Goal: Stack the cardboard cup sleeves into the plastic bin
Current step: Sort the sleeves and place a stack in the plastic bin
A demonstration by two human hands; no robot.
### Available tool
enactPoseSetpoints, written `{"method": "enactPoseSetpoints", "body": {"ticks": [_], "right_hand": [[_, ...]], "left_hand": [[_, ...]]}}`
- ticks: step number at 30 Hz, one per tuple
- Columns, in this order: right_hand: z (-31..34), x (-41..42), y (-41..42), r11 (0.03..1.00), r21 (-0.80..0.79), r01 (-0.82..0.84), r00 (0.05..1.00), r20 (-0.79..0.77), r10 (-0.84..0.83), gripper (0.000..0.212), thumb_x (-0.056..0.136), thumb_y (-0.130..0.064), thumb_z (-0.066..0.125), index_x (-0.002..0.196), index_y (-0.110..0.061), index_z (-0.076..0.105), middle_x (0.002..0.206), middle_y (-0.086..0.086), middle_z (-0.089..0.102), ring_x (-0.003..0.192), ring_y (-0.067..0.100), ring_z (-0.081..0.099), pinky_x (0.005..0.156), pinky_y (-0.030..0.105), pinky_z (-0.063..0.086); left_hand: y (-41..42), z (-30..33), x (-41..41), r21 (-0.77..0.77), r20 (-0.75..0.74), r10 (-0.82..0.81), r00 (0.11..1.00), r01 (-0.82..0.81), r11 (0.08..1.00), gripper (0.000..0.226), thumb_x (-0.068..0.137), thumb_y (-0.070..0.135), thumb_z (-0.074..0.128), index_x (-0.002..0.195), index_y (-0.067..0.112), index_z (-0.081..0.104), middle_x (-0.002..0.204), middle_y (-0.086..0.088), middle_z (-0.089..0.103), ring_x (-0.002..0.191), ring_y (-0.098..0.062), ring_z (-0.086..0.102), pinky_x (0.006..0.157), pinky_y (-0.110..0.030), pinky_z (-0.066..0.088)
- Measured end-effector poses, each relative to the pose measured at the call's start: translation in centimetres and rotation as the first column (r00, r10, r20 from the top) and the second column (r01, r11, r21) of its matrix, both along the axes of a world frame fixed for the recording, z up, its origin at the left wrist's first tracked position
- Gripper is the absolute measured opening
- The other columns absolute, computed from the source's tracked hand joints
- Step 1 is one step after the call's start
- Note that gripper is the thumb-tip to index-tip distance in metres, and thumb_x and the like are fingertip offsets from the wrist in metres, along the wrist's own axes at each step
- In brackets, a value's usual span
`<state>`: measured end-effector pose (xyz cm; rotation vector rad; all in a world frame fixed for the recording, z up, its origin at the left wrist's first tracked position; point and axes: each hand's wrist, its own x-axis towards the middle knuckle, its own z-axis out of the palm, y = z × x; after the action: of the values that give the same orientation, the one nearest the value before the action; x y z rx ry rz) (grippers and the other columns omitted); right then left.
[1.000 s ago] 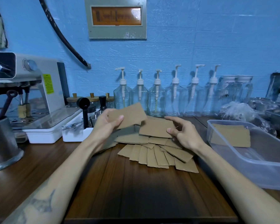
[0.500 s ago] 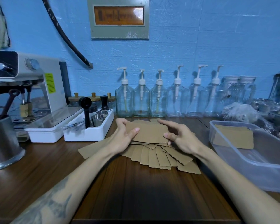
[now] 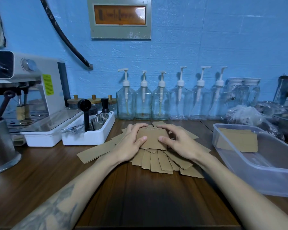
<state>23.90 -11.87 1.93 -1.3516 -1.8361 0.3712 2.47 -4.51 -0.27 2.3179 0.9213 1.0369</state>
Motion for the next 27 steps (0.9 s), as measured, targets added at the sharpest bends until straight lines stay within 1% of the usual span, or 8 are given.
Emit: {"method": "enactPoseSetpoints", "body": {"ticks": [2, 5, 7, 9, 13, 19, 23, 27], "right_hand": [[-0.1, 0.03, 0.1, 0.998, 0.048, 0.037, 0.995, 0.086, -0.041, 0.048, 0.094, -0.037, 0.064, 0.14, -0.04, 0.051, 0.113, -0.023, 0.057, 0.104, 0.004, 0.055, 0.092, 0.026, 0.044], [-0.26, 0.05, 0.39, 0.997, 0.057, 0.057, 0.995, 0.079, -0.061, 0.053, 0.093, -0.036, 0.066, 0.143, -0.037, 0.049, 0.132, -0.012, 0.06, 0.118, 0.007, 0.054, 0.101, 0.029, 0.042], [-0.26, -0.01, 0.59, 0.997, 0.058, 0.059, 0.997, 0.053, -0.062, 0.052, 0.091, -0.034, 0.069, 0.141, -0.036, 0.053, 0.131, -0.01, 0.063, 0.117, 0.009, 0.057, 0.102, 0.032, 0.045], [-0.32, -0.06, 0.75, 0.996, 0.067, 0.06, 0.997, 0.039, -0.063, 0.047, 0.09, -0.033, 0.071, 0.135, -0.036, 0.058, 0.105, -0.017, 0.067, 0.097, 0.009, 0.062, 0.091, 0.032, 0.049], [-0.39, -0.06, 0.91, 0.993, 0.092, 0.078, 0.995, 0.053, -0.083, 0.043, 0.089, -0.033, 0.071, 0.13, -0.037, 0.061, 0.087, -0.016, 0.063, 0.087, 0.014, 0.061, 0.085, 0.035, 0.051], [-0.49, -0.17, 0.57, 0.995, 0.084, 0.054, 0.997, 0.057, -0.059, 0.053, 0.091, -0.034, 0.069, 0.141, -0.039, 0.052, 0.13, -0.008, 0.064, 0.116, 0.02, 0.061, 0.105, 0.042, 0.046], [-0.35, -0.46, 0.36, 0.985, 0.147, 0.086, 0.991, 0.09, -0.1, 0.049, 0.091, -0.035, 0.068, 0.139, -0.036, 0.055, 0.12, -0.004, 0.068, 0.107, 0.012, 0.06, 0.1, 0.033, 0.046], [-0.13, -0.67, 0.12, 0.983, 0.158, 0.095, 0.989, 0.098, -0.111, 0.041, 0.09, -0.031, 0.071, 0.131, -0.034, 0.062, 0.079, -0.03, 0.059, 0.083, -0.001, 0.056, 0.089, 0.025, 0.046]], "left_hand": [[-0.02, 0.04, -0.18, 0.053, -0.018, 0.005, 1.0, -0.004, 0.999, 0.04, 0.099, 0.031, 0.053, 0.136, 0.038, 0.04, 0.114, 0.009, 0.037, 0.1, 0.014, 0.042, 0.086, -0.012, 0.033], [0.04, 0.19, -0.27, 0.102, -0.023, 0.018, 1.0, -0.015, 0.995, 0.039, 0.098, 0.031, 0.056, 0.135, 0.033, 0.043, 0.116, 0.01, 0.041, 0.095, 0.021, 0.041, 0.077, 0.002, 0.029], [0.14, 0.28, -0.34, 0.107, -0.009, 0.025, 1.0, -0.024, 0.994, 0.037, 0.096, 0.031, 0.059, 0.131, 0.031, 0.046, 0.118, 0.011, 0.046, 0.095, 0.014, 0.042, 0.079, 0.003, 0.028], [0.25, 0.27, -0.39, 0.114, 0.012, 0.033, 0.999, -0.034, 0.993, 0.035, 0.094, 0.03, 0.062, 0.127, 0.032, 0.049, 0.118, 0.012, 0.049, 0.105, 0.005, 0.044, 0.08, 0.003, 0.027], [0.27, 0.21, -0.36, 0.131, 0.04, 0.027, 0.999, -0.032, 0.991, 0.036, 0.092, 0.029, 0.065, 0.125, 0.035, 0.052, 0.115, 0.013, 0.052, 0.111, -0.005, 0.049, 0.085, -0.014, 0.033], [0.09, -0.12, -0.59, 0.186, -0.02, 0.048, 0.999, -0.043, 0.982, 0.055, 0.095, 0.036, 0.06, 0.146, 0.035, 0.041, 0.106, 0.018, 0.044, 0.098, 0.013, 0.042, 0.085, 0.0, 0.029], [0.12, -0.27, -0.63, 0.197, -0.002, 0.078, 0.997, -0.076, 0.977, 0.052, 0.093, 0.038, 0.062, 0.143, 0.035, 0.046, 0.11, 0.013, 0.048, 0.104, 0.001, 0.045, 0.081, -0.008, 0.03], [0.06, -0.04, -0.76, 0.215, 0.004, 0.049, 0.999, -0.049, 0.975, 0.046, 0.092, 0.039, 0.063, 0.136, 0.039, 0.051, 0.108, 0.016, 0.05, 0.106, -0.003, 0.049, 0.085, -0.015, 0.035]]}}
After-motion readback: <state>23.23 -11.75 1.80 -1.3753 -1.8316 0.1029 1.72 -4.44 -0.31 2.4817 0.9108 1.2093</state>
